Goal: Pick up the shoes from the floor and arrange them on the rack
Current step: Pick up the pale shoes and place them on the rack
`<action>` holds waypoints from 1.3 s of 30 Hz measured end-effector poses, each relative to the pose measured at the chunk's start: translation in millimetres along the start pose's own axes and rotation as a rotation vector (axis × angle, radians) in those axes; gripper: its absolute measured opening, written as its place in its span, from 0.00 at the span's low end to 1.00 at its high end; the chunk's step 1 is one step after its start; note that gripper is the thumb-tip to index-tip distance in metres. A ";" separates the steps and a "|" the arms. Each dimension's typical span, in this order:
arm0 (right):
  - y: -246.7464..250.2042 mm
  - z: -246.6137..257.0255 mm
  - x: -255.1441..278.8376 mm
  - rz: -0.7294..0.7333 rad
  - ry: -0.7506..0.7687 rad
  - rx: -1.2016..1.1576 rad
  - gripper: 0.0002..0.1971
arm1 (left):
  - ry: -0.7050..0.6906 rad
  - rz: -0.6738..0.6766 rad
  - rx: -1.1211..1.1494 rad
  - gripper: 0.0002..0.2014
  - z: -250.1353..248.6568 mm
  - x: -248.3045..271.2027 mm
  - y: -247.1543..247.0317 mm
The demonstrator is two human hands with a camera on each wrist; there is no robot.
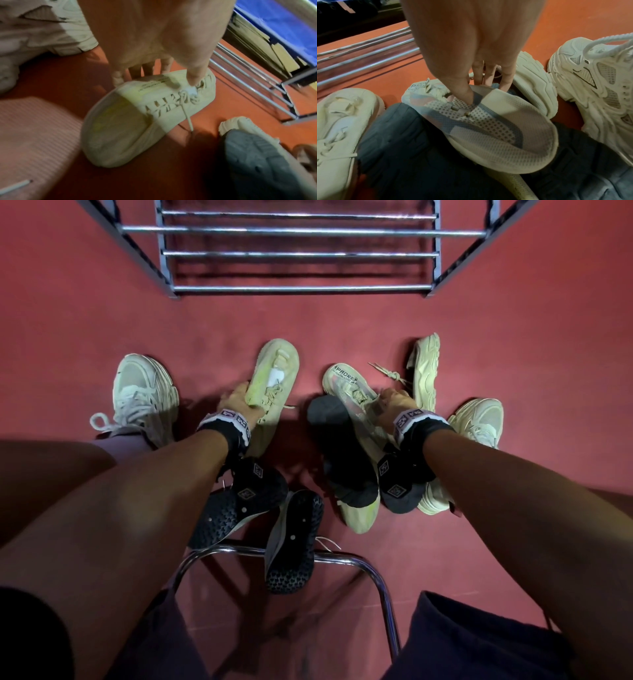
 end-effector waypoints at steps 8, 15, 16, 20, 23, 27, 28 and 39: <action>-3.9 -7.8 12.7 0.100 -0.041 -0.023 0.20 | -0.029 -0.161 -0.258 0.21 -16.0 9.0 2.6; 12.8 -28.8 15.9 -0.097 -0.140 -0.072 0.20 | -0.117 0.097 0.194 0.06 -69.7 21.1 -63.5; 24.5 -36.9 22.5 -0.186 -0.196 -0.056 0.22 | -0.119 0.124 0.256 0.02 -82.9 29.1 -68.5; 41.4 -64.4 34.9 -0.286 -0.323 0.054 0.34 | -0.115 0.162 0.362 0.05 -115.4 42.2 -79.9; 61.1 -88.0 31.7 -0.408 -0.372 0.052 0.27 | -0.100 0.168 0.365 0.03 -124.5 44.3 -89.4; 44.7 -80.8 49.5 -0.009 -0.293 -0.202 0.14 | -0.129 -0.060 0.108 0.07 -128.8 34.6 -61.7; 46.7 -78.6 57.0 0.012 -0.286 -0.293 0.18 | -0.103 -0.093 0.078 0.08 -124.1 31.5 -53.5; 40.6 -111.1 20.7 -0.381 -0.396 -0.902 0.16 | 0.186 -0.298 -0.104 0.27 -24.7 15.5 -4.4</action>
Point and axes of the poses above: each hand's wrist, its own x-axis away from the middle knuckle, its own y-axis out of the back of the hand, z = x × y, the point moved 10 cm from there along -x, towards the middle knuckle, and after that the axes turned 2 degrees about y, right-handed, at the moved point
